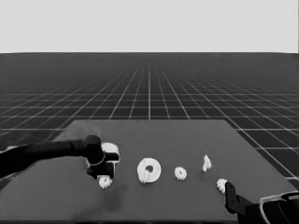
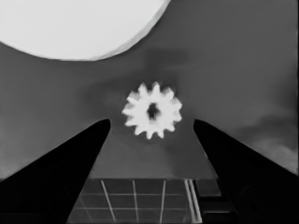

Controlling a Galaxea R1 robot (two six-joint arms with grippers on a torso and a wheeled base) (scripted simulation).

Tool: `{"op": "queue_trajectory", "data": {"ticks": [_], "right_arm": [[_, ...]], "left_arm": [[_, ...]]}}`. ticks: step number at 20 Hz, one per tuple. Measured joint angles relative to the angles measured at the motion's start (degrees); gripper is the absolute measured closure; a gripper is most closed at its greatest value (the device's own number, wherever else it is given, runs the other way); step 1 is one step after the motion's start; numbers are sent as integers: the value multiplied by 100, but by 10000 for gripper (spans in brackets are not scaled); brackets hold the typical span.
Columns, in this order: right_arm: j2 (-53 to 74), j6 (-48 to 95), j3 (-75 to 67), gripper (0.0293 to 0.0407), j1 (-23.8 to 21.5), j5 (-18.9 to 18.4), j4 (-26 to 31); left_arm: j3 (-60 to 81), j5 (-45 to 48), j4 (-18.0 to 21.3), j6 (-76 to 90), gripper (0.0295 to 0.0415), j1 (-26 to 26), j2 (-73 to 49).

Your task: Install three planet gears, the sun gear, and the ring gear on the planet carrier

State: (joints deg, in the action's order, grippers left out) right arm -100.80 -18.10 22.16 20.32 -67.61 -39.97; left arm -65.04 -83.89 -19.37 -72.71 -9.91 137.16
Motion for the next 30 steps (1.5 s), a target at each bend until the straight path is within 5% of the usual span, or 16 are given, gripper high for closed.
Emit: {"op": "queue_trajectory", "data": {"ticks": [8,10,18,21,28,30], "right_arm": [[0,0,0,315,0,0,0],[0,0,0,315,0,0,0],[0,0,0,315,0,0,0],[0,0,0,315,0,0,0],[0,0,0,315,0,0,0],[0,0,0,315,0,0,0]], "left_arm": [[-373,226,-365,165,326,-419,134],[-377,228,-368,167,397,-422,135],[-378,228,-370,167,398,-420,135],[339,-224,545,-157,398,576,-123],[406,-297,826,-190,398,869,-146],[-1768,-417,1014,-493,398,1076,2164]]}}
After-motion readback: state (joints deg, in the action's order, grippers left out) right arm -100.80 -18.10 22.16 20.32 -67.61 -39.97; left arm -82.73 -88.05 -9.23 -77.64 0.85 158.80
